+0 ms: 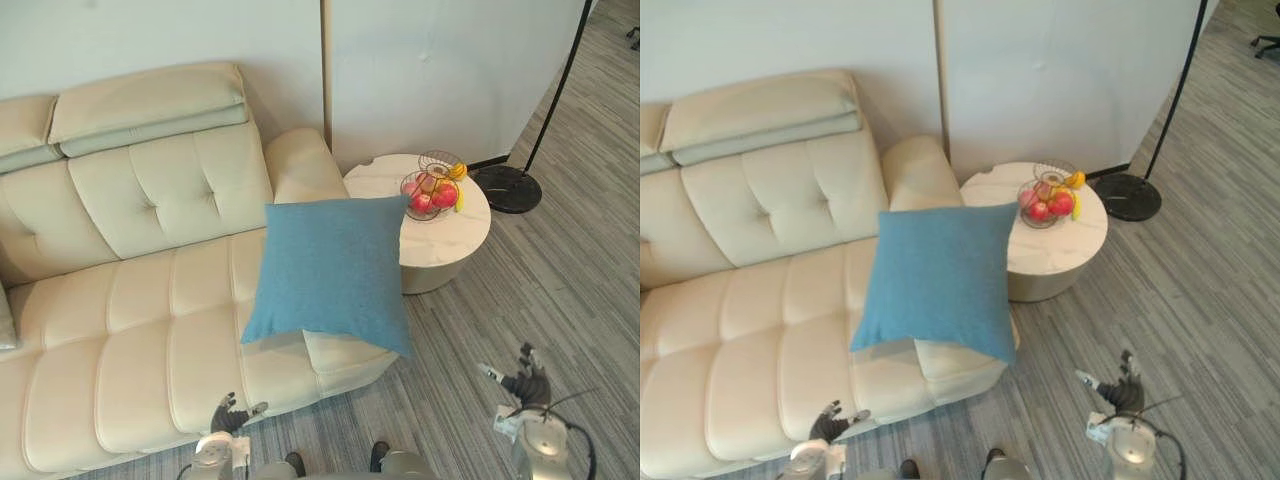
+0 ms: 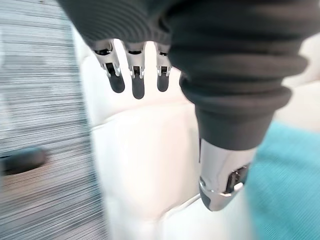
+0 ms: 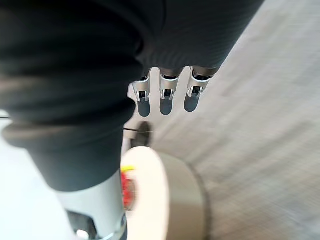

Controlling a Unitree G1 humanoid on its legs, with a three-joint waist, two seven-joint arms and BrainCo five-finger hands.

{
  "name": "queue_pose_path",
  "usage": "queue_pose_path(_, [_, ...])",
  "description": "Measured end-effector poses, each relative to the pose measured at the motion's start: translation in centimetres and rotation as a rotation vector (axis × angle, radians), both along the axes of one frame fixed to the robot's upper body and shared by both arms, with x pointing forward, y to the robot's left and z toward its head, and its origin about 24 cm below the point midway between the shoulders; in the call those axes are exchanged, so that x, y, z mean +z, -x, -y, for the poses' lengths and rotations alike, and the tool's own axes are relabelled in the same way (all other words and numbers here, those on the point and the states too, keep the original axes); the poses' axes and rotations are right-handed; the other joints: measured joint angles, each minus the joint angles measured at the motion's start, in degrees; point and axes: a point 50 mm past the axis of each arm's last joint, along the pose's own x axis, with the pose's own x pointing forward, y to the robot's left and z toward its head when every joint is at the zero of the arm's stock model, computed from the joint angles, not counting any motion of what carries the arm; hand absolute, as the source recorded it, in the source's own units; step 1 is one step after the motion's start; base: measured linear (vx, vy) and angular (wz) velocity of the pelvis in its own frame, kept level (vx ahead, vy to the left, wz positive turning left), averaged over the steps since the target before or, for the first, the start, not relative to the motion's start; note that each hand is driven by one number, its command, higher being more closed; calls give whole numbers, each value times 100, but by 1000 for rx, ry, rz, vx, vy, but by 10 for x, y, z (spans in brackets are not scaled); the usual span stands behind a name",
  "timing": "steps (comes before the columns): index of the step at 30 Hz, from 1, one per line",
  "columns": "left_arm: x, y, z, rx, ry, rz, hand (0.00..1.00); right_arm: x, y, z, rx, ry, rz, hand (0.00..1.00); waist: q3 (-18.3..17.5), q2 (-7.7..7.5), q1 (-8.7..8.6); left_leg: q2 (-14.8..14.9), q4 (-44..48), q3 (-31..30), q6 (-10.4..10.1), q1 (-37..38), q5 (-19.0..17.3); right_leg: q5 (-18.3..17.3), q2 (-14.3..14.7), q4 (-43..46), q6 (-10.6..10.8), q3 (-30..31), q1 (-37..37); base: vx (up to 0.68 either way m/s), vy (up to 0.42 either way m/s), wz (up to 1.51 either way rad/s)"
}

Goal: Pick up cushions and gather them together orderly.

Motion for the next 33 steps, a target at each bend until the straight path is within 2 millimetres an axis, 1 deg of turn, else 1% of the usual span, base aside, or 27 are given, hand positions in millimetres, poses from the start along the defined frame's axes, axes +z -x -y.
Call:
queue_pose_path(2, [9,-9,-5,17,-8,63,0,10,-6,1,23,24,38,0,-8,4,4,-24,-45,-29,18,0,11,47,-3,-120,20,32,24,89,57,-5])
queue_pose_path(3, [19,-19,-9,23,-17,122,0,19,-15,1,44,37,81,0,-13,15,-1,-40,-72,-44,21,0,14,120,-9,-275,49,31,86,64,54,-4])
queue_pose_path(5, [31,-32,-13,39,-21,193,0,24,-23,-3,68,24,117,0,-20,7,-8,-41,-71,-100,22,-3,14,205,-12,-465,64,33,181,42,41,2])
queue_pose_path(6, [38,-40,-13,54,-22,236,0,27,-29,-7,84,-3,147,0,-21,4,-5,-40,-71,-115,22,-29,14,244,-16,-524,77,32,177,27,31,5])
queue_pose_path(8, [48,-52,-12,60,-13,298,0,31,-40,-16,121,-37,182,0,-21,2,-7,-58,-72,-135,95,-122,70,336,-32,-652,78,9,167,-2,22,7])
queue_pose_path(10, [59,-65,-11,80,-3,359,0,36,-55,-30,178,-74,220,0,-20,-1,-1,-64,-72,-156,108,-204,85,437,-31,-808,83,8,166,-28,22,5])
queue_pose_path(13, [65,-73,-7,78,11,394,0,41,-69,-46,238,-97,247,0,-18,-4,46,-63,-72,-160,117,-223,91,536,-22,-910,82,7,189,-41,16,-1])
queue_pose_path(16, [69,-77,-2,72,12,412,0,39,-71,-48,237,-111,242,0,-14,-13,53,-75,-72,-215,154,-271,126,600,-31,-937,98,-23,186,-51,15,11])
queue_pose_path(19, [69,-78,2,56,14,412,0,26,-69,-49,220,-137,195,0,10,-54,56,-93,-95,-269,176,-291,208,691,-42,-953,84,-36,187,-78,19,8])
queue_pose_path(21, [69,-79,3,50,13,413,0,20,-69,-57,219,-172,182,0,61,-140,61,-119,-169,-278,194,-296,337,778,-58,-1011,86,-37,186,-115,5,4])
queue_pose_path(23, [69,-80,5,39,14,412,0,13,-71,-63,234,-195,158,0,117,-223,67,-123,-170,-287,193,-327,356,780,-63,-1009,89,-37,163,-145,-7,6])
queue_pose_path(25, [72,-86,8,23,16,421,0,11,-75,-67,235,-220,152,0,171,-297,92,-122,-144,-337,209,-501,448,809,-74,-879,70,-40,-50,-209,-19,10])
queue_pose_path(26, [76,-93,11,11,15,436,0,14,-79,-68,236,-224,168,0,218,-317,100,-112,-114,-358,215,-654,466,810,-73,-750,67,-40,-241,-233,-22,9])
queue_pose_path(27, [81,-102,12,1,12,452,0,21,-86,-70,240,-225,193,0,338,-345,107,-112,-40,-379,212,-814,503,818,-89,-629,53,-37,-416,-267,-24,10])
queue_pose_path(28, [90,-114,13,-2,1,478,0,31,-98,-74,255,-226,232,0,535,-381,107,-113,68,-411,215,-1030,540,830,-104,-492,37,-30,-632,-331,-29,8])
queue_pose_path(29, [97,-121,13,-7,-4,499,0,37,-104,-77,265,-225,254,0,630,-399,106,-104,150,-416,214,-1187,543,845,-108,-433,26,-26,-771,-343,-29,5])
queue_pose_path(30, [106,-131,14,-15,-7,533,0,45,-111,-80,270,-236,284,0,728,-408,108,-89,244,-420,191,-1412,554,860,-107,-393,41,-17,-971,-274,-19,3])
queue_pose_path(31, [112,-137,15,-17,-9,553,0,48,-114,-80,270,-235,297,0,782,-406,109,-79,262,-425,197,-1516,556,877,-110,-388,61,-6,-1054,-240,-3,5])
queue_pose_path(32, [123,-146,15,-20,-19,588,0,56,-121,-82,272,-235,322,0,904,-399,115,-67,256,-429,175,-1642,624,892,-98,-402,79,27,-1172,-197,3,4])
queue_pose_path(33, [130,-152,14,-19,-28,610,0,60,-125,-82,270,-235,335,0,942,-401,115,-61,251,-431,161,-1757,672,905,-90,-390,83,49,-1288,-172,3,3])
